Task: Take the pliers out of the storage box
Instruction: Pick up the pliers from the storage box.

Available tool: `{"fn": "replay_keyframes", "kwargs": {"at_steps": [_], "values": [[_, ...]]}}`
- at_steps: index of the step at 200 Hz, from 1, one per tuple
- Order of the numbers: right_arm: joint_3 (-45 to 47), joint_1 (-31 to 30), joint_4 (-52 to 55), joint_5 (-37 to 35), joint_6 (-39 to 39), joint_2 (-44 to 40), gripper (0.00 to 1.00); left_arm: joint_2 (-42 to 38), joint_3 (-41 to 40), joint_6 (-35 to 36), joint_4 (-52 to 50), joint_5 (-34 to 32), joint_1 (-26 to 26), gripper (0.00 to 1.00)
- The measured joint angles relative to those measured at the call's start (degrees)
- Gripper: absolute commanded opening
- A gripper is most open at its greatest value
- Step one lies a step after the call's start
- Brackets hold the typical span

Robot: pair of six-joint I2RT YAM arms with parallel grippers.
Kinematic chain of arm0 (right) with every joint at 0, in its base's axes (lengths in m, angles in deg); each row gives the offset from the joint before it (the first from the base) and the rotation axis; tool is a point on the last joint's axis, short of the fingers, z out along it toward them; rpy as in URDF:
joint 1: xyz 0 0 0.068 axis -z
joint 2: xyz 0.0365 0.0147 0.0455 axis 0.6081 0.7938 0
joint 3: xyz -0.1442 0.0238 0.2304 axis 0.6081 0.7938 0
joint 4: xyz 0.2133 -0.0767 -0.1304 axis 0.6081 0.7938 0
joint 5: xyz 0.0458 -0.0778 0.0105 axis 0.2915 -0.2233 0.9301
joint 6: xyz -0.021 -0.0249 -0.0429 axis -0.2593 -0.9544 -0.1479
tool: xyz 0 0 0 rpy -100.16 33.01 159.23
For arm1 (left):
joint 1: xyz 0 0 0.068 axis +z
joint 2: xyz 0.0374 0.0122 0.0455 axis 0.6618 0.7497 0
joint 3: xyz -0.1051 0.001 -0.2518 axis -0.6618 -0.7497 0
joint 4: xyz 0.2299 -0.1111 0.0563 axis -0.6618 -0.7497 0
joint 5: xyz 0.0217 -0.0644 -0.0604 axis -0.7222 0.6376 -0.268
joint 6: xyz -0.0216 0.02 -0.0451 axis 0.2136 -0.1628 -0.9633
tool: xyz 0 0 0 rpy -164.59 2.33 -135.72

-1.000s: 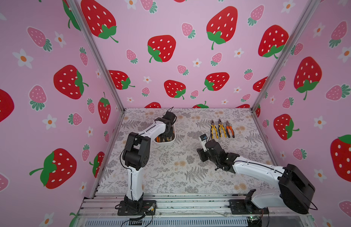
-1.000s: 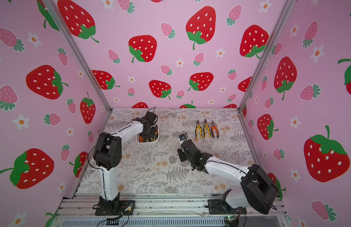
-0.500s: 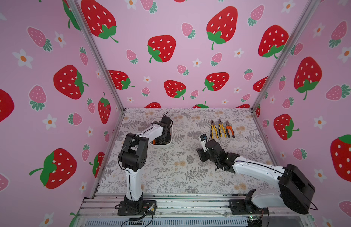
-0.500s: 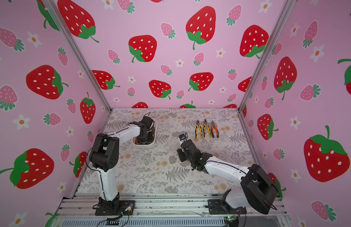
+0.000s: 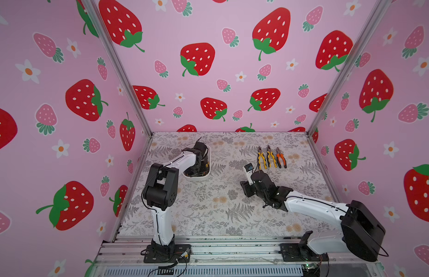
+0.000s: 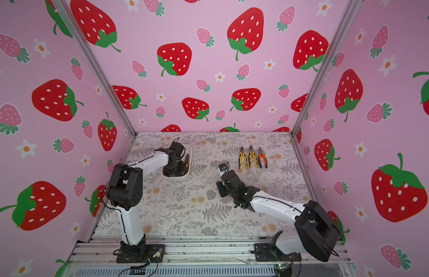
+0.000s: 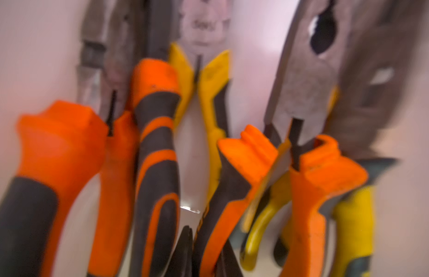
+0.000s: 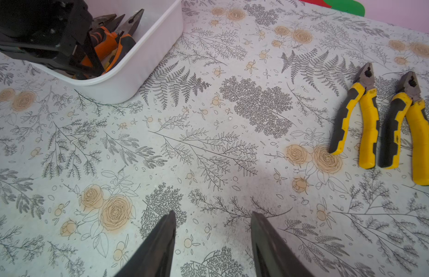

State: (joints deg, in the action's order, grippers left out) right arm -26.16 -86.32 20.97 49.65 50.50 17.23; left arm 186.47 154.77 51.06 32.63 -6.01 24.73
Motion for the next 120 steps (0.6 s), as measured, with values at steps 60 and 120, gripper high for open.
{"fn": "replay_keyframes", "kwargs": {"at_steps": [60, 120], "values": [[0.0, 0.0, 0.0, 0.0, 0.0, 0.0, 0.55, -0.1, 0.2, 1.7, -1.1, -0.5, 0.0, 0.0], [0.0, 0.0, 0.0, 0.0, -0.1, 0.0, 0.55, -6.2, 4.0, 7.1, -7.8, -6.2, -3.3, 0.0]]}}
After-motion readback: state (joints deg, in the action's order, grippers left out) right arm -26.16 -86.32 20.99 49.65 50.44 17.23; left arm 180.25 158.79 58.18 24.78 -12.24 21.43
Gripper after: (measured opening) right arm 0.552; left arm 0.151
